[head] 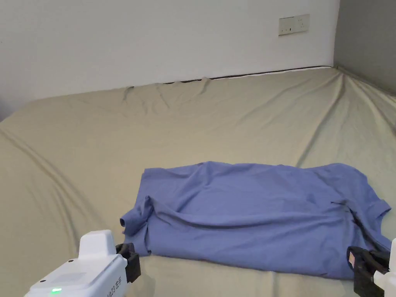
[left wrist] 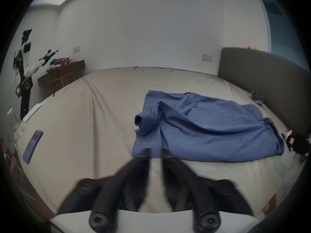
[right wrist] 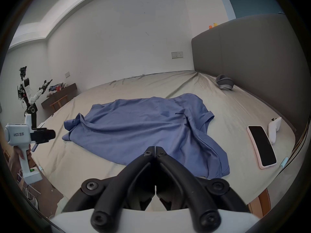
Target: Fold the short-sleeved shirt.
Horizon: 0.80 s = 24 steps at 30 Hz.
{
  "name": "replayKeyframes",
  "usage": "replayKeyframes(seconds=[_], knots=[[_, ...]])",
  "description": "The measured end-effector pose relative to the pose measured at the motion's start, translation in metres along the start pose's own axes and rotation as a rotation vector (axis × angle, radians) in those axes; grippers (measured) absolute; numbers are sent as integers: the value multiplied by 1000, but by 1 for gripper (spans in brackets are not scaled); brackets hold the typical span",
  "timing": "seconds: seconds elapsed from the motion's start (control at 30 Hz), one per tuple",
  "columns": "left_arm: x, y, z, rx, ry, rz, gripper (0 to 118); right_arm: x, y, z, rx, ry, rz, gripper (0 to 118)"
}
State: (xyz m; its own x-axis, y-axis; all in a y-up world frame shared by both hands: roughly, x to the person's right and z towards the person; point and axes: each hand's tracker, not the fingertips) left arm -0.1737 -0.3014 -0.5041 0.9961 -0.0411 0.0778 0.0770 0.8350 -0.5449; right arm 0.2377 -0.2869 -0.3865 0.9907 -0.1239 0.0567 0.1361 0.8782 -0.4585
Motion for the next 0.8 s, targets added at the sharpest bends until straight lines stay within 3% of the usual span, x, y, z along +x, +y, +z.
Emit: replayKeyframes(seconds=[0.03, 0.07, 0.1, 0.13, 0.27, 0.43, 0.47, 0.5, 0.53, 0.6, 0.63, 0.67, 0.73, 0.77, 0.8], knots=[[3, 4, -12, -21, -3, -39, 70, 0, 0, -2, -4, 5, -2, 0], [6, 8, -22, -62, 4, -91, 101, 4, 3, -4, -5, 8, -3, 0], [9, 10, -34, -93, -9, -121, 118, 7, 5, -5, -9, 10, -4, 0], [11, 11, -48, -122, -15, -137, 112, 11, 7, -7, -9, 9, -5, 0], [19, 14, -72, -237, -7, -158, 111, 24, 15, -14, -14, -1, -15, 0], [12, 11, -98, -226, -26, -146, 110, 34, 18, -22, -23, -18, 3, 0], [17, 19, -86, -209, -54, -128, 103, 37, 19, -22, -25, -23, 4, 0], [19, 21, -83, -199, -93, -110, 86, 39, 19, -22, -29, -29, 4, 0], [22, 23, -80, -203, -119, -84, 59, 42, 19, -21, -34, -37, 5, 0], [24, 23, -76, -192, -115, -96, 33, 34, 22, -20, -40, -62, 8, 1], [26, 23, -74, -180, -132, -131, 12, 37, 21, -20, -48, -74, 1, 13], [28, 24, -72, -190, -141, -126, 11, 40, 20, -19, -65, -93, -17, 37], [32, 25, -71, -224, -138, -190, 10, 48, 13, -27, -123, -119, -43, 99], [32, 25, -70, -212, -133, -198, 10, 51, 10, -29, -153, -126, -42, 111], [31, 24, -70, -206, -136, -188, 10, 53, 7, -30, -173, -131, -34, 114]])
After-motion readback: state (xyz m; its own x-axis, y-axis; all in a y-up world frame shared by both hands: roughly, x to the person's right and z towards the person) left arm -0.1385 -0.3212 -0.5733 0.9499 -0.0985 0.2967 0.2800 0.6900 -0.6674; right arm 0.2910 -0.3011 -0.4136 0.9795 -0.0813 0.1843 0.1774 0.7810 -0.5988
